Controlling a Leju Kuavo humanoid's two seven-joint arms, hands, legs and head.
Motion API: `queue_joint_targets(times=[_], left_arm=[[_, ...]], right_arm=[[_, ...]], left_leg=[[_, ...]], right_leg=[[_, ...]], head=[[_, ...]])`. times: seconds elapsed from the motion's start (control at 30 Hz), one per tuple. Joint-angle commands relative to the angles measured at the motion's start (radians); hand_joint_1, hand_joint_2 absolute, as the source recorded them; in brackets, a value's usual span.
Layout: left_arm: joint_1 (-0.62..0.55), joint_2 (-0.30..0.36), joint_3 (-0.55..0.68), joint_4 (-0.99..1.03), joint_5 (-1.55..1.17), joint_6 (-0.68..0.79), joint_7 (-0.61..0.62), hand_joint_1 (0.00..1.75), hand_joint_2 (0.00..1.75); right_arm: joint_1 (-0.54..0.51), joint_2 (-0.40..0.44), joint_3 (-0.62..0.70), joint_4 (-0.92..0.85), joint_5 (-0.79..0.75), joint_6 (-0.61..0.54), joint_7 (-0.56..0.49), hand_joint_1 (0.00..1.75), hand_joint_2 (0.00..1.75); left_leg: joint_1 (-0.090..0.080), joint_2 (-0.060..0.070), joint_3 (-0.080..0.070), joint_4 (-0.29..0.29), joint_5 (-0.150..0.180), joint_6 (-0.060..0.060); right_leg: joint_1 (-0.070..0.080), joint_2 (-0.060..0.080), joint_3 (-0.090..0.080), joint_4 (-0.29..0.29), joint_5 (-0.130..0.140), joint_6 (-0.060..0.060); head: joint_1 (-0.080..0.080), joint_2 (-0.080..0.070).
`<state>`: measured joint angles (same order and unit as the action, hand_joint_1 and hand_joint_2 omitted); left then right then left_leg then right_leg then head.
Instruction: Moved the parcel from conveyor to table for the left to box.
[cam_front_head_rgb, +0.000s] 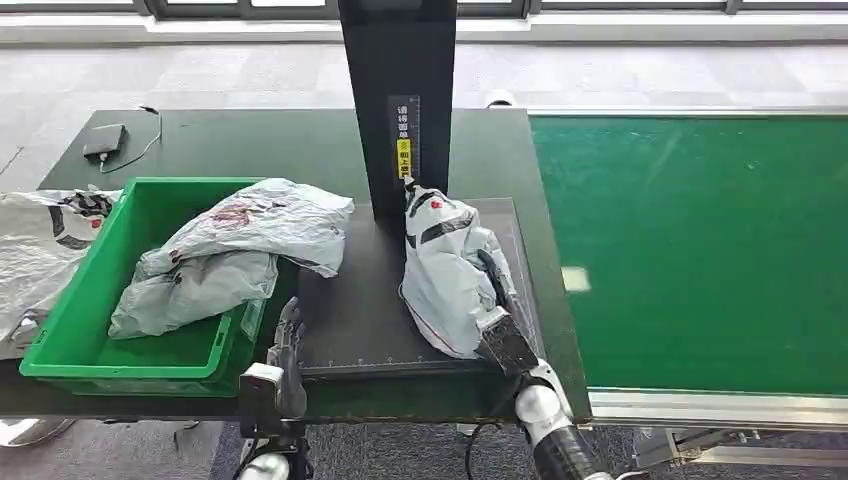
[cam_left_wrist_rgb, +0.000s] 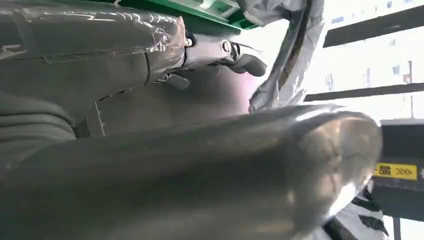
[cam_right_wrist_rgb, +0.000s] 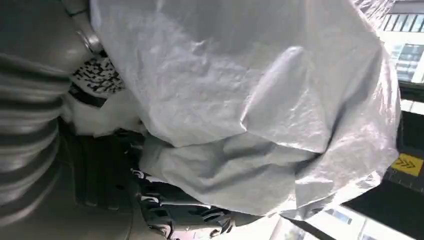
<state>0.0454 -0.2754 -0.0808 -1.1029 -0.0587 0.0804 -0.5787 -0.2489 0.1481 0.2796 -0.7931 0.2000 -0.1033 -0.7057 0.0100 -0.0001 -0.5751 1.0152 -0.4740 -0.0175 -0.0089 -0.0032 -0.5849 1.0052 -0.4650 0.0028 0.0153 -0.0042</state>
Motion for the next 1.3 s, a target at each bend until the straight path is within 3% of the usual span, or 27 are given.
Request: queue_joint_targets(times=[0.03,0.23,0.43,1.3], left_arm=[[-0.155,0.005,-0.112,0.13,0.018,-0.004,0.001,0.0,0.0],[-0.171,0.013,-0.092,0.155,0.031,0.006,-0.025,0.0,0.0],[-0.133,0.018,-0.089,0.116,0.033,0.017,-0.031,0.0,0.0],[-0.134,0.016,-0.088,0.114,0.034,0.02,-0.03,0.0,0.0]], right_arm=[[0.342,-0.13,0.067,-0.563,0.015,-0.065,0.008,0.0,1.75],[0.434,-0.17,0.14,-0.621,0.019,-0.14,0.008,0.0,1.75],[0.411,-0.174,0.116,-0.594,0.017,-0.113,0.008,0.0,1.75],[0.405,-0.17,0.106,-0.587,0.018,-0.105,0.008,0.0,1.75]], left_leg=[[0.0,-0.01,-0.001,-0.001,0.002,0.001],[0.0,-0.004,0.0,-0.001,0.0,0.0],[-0.001,0.001,0.001,-0.002,0.0,0.0],[0.0,0.001,0.001,-0.002,0.0,0.0]], right_leg=[[0.0,-0.01,0.002,-0.001,-0.001,0.0],[0.0,-0.004,0.002,-0.001,-0.001,0.0],[0.0,0.001,0.001,-0.002,0.0,0.0],[0.0,0.001,0.001,-0.001,0.0,0.0]], head=[[0.0,0.0],[0.0,0.0],[0.0,0.0],[0.0,0.0]])
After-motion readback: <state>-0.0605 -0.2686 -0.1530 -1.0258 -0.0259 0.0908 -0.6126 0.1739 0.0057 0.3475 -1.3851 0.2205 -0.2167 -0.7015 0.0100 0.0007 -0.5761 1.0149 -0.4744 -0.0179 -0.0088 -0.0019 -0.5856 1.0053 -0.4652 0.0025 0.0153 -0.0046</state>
